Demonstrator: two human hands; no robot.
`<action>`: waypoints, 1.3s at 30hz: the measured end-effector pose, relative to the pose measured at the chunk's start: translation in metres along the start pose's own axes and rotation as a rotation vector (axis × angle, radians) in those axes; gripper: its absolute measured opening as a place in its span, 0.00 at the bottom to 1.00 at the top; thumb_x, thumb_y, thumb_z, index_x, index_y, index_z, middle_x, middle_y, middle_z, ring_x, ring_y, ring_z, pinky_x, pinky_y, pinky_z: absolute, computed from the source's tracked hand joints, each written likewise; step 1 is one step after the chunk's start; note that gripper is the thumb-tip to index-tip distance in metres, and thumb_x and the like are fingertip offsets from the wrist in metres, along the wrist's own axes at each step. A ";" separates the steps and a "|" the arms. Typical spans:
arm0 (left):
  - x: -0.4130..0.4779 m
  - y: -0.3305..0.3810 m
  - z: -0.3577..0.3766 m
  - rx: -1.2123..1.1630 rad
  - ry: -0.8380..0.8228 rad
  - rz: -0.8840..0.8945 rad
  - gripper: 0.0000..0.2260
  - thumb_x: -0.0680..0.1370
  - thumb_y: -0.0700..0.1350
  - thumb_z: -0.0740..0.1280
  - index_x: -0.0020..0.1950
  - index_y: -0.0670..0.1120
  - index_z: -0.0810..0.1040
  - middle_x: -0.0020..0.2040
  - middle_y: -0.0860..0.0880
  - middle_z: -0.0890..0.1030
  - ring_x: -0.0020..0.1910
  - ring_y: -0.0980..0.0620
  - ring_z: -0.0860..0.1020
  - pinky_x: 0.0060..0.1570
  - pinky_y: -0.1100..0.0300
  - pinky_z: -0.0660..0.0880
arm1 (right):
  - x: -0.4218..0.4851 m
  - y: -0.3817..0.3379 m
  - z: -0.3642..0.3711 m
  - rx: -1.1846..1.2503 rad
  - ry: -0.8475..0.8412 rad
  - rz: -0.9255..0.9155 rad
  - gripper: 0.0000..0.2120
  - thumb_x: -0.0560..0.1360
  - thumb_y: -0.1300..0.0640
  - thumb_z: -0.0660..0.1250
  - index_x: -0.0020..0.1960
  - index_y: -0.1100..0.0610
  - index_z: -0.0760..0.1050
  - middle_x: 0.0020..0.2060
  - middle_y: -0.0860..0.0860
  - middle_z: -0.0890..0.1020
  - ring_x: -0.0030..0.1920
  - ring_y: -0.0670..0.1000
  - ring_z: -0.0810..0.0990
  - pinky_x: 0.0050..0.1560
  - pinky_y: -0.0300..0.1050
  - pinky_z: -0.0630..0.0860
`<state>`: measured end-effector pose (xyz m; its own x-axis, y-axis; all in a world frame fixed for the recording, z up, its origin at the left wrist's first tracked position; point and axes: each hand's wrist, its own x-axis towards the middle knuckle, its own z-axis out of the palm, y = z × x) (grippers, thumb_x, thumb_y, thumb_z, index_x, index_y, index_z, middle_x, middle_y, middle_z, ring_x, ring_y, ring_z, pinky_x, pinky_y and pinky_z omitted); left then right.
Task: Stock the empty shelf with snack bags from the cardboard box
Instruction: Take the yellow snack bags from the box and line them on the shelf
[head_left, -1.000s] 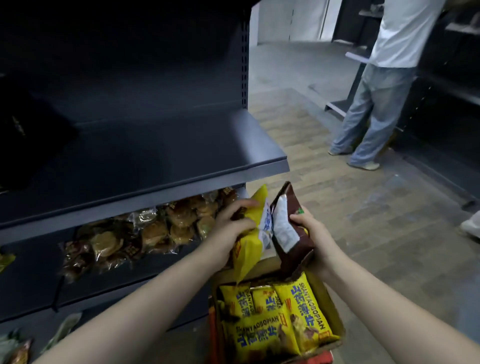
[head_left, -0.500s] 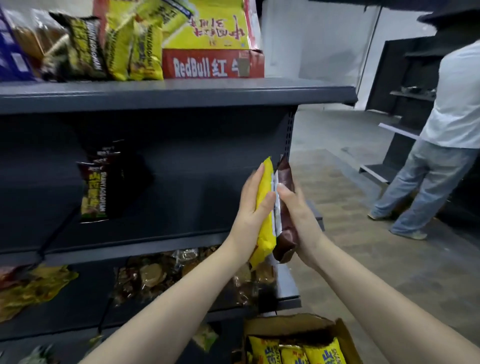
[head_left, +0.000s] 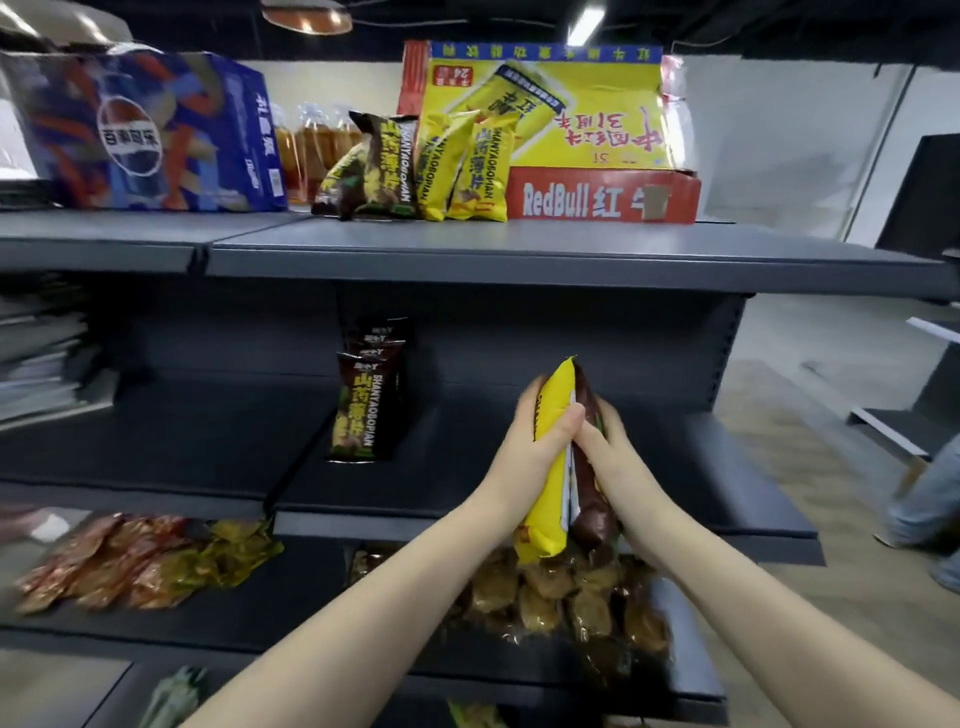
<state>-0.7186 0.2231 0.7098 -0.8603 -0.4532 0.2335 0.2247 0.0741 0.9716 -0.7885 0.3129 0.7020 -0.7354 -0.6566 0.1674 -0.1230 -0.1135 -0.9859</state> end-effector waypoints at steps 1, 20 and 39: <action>0.002 0.001 -0.013 0.002 0.009 -0.002 0.31 0.73 0.59 0.65 0.74 0.54 0.60 0.67 0.52 0.72 0.64 0.53 0.74 0.66 0.51 0.71 | 0.006 -0.002 0.010 -0.014 -0.015 -0.003 0.17 0.78 0.46 0.61 0.66 0.42 0.64 0.59 0.46 0.77 0.56 0.47 0.79 0.55 0.44 0.77; 0.008 -0.020 -0.244 0.115 0.437 -0.011 0.18 0.77 0.51 0.66 0.65 0.53 0.68 0.57 0.52 0.78 0.56 0.54 0.78 0.56 0.56 0.75 | 0.120 0.058 0.195 -0.283 0.025 0.082 0.34 0.73 0.47 0.70 0.74 0.47 0.57 0.65 0.53 0.68 0.64 0.54 0.71 0.64 0.46 0.68; 0.041 -0.016 -0.316 0.082 0.535 0.062 0.15 0.78 0.50 0.64 0.64 0.57 0.66 0.54 0.57 0.75 0.52 0.60 0.75 0.45 0.65 0.72 | 0.156 0.119 0.317 -0.895 0.508 -0.074 0.42 0.64 0.38 0.72 0.71 0.49 0.57 0.68 0.59 0.67 0.58 0.60 0.72 0.48 0.55 0.74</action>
<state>-0.6123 -0.0771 0.6922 -0.4887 -0.8331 0.2592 0.2131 0.1741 0.9614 -0.7070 -0.0394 0.6119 -0.8751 -0.2542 0.4118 -0.4775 0.5921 -0.6492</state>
